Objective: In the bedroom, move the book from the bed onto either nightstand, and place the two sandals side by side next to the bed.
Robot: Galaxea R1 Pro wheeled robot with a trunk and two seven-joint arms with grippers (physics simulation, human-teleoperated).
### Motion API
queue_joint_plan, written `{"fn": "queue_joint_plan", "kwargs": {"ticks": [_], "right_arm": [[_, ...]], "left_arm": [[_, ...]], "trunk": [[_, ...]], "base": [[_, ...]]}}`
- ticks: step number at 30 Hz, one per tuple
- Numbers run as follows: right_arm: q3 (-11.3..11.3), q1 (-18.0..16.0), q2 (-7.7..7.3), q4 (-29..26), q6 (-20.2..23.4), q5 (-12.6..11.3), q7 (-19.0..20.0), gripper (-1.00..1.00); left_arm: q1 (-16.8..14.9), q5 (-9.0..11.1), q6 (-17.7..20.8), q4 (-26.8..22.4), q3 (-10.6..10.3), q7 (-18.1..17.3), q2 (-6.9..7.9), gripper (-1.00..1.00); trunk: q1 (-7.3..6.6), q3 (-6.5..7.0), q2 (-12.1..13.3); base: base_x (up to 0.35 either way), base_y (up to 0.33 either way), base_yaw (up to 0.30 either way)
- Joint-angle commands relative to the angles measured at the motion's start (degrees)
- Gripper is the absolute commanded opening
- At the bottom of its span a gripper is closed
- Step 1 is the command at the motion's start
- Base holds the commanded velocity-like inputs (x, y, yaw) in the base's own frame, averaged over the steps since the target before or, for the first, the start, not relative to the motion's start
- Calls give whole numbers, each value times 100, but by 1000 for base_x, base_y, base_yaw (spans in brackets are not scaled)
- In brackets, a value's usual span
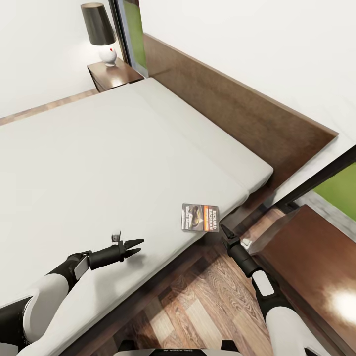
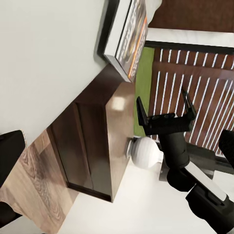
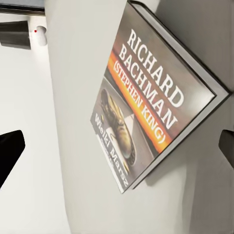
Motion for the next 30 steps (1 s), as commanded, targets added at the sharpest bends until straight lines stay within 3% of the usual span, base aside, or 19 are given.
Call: {"fn": "queue_joint_plan", "kwargs": {"ticks": [1,30], "right_arm": [[-32,-4,6,-2,51,-16,14,100],[-32,-4,10,-2,51,-16,14,100]], "left_arm": [[-2,22,60,-1,-10,-14,2,100],[-2,22,60,0,-10,-21,2,100]], "trunk": [[23,-21,-44],[659,-542,-1207]], "base": [[0,0,0],[0,0,0]]}}
